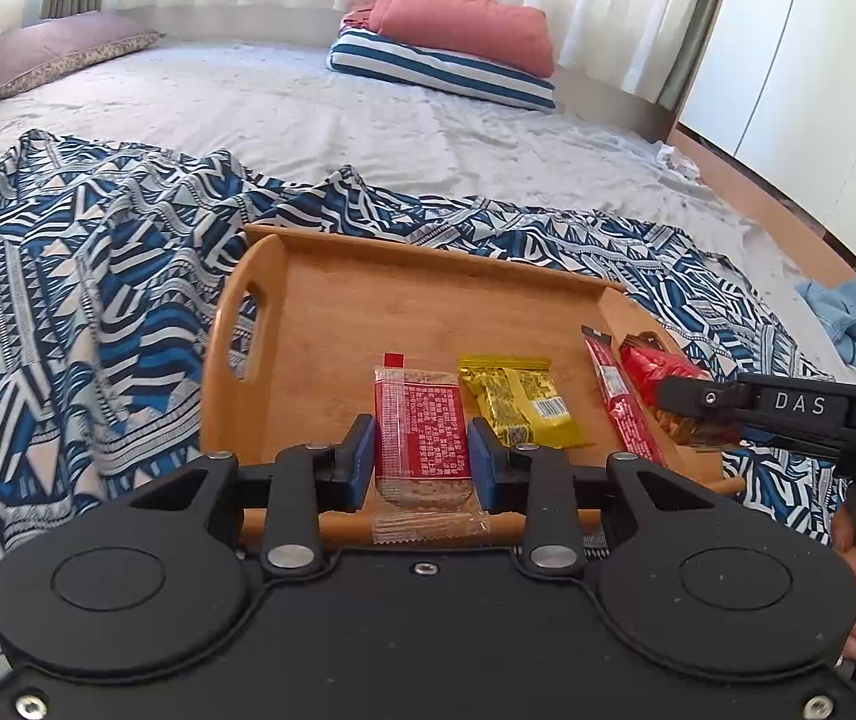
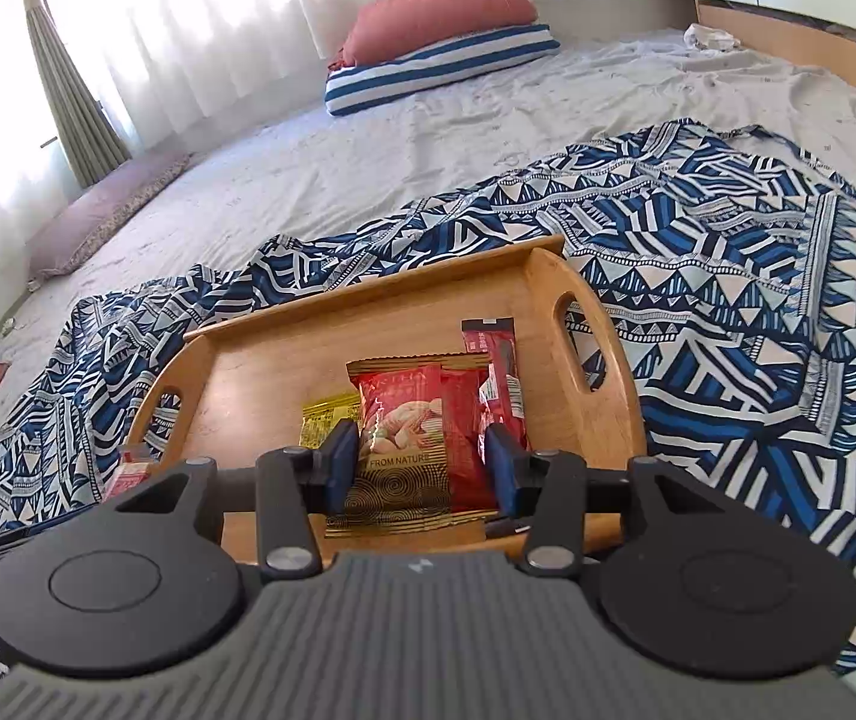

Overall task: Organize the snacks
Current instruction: 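Carry the biscuit packet and nut bag over the wooden tray with both tools, then open both tools to drop the biscuit packet and nut bag onto the tray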

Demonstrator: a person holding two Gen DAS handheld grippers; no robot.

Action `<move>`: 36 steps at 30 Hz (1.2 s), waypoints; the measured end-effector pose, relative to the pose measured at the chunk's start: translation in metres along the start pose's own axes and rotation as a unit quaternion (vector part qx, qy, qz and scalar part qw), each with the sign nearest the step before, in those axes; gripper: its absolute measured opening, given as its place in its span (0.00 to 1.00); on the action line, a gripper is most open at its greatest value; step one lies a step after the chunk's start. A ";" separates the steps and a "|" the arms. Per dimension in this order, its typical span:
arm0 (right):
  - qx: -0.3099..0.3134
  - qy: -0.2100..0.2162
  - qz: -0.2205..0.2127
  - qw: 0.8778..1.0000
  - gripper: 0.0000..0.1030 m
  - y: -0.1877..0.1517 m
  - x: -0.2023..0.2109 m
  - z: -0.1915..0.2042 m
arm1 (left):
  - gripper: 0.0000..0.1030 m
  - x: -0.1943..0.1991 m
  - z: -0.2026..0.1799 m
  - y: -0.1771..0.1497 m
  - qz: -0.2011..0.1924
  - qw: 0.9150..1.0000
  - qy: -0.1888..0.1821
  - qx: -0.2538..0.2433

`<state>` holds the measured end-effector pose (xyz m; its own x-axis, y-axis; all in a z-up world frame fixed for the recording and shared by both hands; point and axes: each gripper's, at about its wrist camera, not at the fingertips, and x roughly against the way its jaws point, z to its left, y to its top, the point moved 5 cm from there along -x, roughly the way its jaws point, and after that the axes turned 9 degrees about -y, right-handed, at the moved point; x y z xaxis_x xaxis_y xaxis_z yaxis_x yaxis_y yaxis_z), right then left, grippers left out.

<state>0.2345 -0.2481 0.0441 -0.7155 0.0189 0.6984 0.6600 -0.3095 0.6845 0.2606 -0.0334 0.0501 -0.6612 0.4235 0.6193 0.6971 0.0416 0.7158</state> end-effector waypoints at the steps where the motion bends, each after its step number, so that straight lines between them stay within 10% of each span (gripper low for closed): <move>1: -0.003 0.002 0.005 1.000 0.48 0.000 -0.005 0.001 | 0.30 -0.006 0.000 0.001 0.003 1.000 -0.002 0.000; 36: 0.025 -0.018 0.016 0.999 0.48 -0.009 -0.080 0.016 | 0.30 -0.103 0.005 0.001 0.020 0.999 0.007 -0.032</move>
<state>0.2889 -0.2312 -0.0145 -0.6863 0.0437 0.7260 0.6931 -0.2631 0.6711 0.3305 -0.0728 -0.0145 -0.6369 0.4101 0.6529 0.7049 -0.0334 0.7086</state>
